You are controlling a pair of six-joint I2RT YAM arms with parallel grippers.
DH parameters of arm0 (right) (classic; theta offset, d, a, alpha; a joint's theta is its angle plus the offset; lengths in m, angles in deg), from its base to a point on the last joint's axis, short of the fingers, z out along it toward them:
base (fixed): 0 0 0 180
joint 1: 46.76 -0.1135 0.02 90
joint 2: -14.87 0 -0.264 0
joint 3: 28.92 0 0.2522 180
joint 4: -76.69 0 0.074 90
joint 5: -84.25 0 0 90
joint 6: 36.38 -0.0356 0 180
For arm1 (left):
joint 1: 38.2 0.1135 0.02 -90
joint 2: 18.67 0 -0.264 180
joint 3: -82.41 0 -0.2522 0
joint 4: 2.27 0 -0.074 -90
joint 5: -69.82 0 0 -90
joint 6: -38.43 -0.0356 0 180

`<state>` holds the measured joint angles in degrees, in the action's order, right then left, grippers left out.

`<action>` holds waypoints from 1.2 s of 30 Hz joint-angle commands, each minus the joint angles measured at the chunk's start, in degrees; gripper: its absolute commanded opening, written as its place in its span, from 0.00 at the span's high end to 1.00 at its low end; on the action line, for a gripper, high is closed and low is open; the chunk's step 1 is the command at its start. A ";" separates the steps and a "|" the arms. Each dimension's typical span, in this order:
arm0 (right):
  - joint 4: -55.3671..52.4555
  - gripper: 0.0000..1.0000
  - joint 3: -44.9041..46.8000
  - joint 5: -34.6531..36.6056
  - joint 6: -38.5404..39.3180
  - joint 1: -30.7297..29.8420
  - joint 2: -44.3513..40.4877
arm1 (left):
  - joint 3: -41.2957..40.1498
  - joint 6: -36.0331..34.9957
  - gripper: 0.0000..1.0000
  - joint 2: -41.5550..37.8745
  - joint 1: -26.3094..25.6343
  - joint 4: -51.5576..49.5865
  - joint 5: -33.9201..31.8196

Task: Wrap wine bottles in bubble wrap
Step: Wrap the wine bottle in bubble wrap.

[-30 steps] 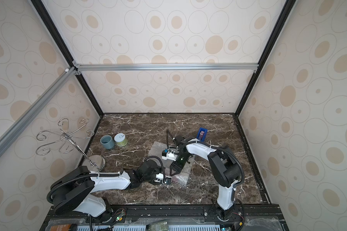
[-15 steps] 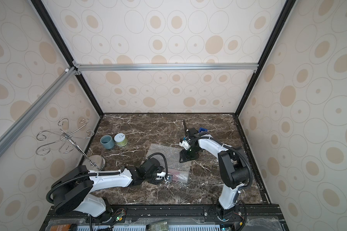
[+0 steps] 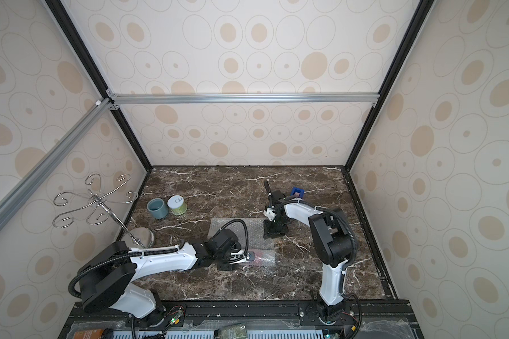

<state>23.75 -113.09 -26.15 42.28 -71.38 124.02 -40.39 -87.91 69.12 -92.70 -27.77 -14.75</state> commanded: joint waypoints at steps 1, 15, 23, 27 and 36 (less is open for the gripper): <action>3.92 0.57 -0.12 1.38 2.05 -0.30 1.91 | 1.94 1.39 0.76 4.69 -0.97 -13.88 7.69; 5.95 0.39 11.43 11.02 13.87 -0.25 -27.96 | 10.00 4.47 0.80 13.18 3.05 -22.96 15.92; 15.28 0.40 27.95 13.96 28.19 -10.42 -51.30 | 12.62 4.39 0.82 16.27 6.69 -26.10 21.19; 15.73 0.40 32.21 17.68 33.39 -17.00 -57.12 | 13.76 4.74 0.82 17.62 8.14 -27.50 23.96; 18.84 0.39 36.90 24.58 40.05 -28.25 -56.38 | 18.23 4.97 0.80 23.21 10.46 -33.03 27.91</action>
<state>39.91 -77.55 -6.08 77.71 -96.75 66.14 -19.19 -83.82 86.14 -81.35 -51.79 10.10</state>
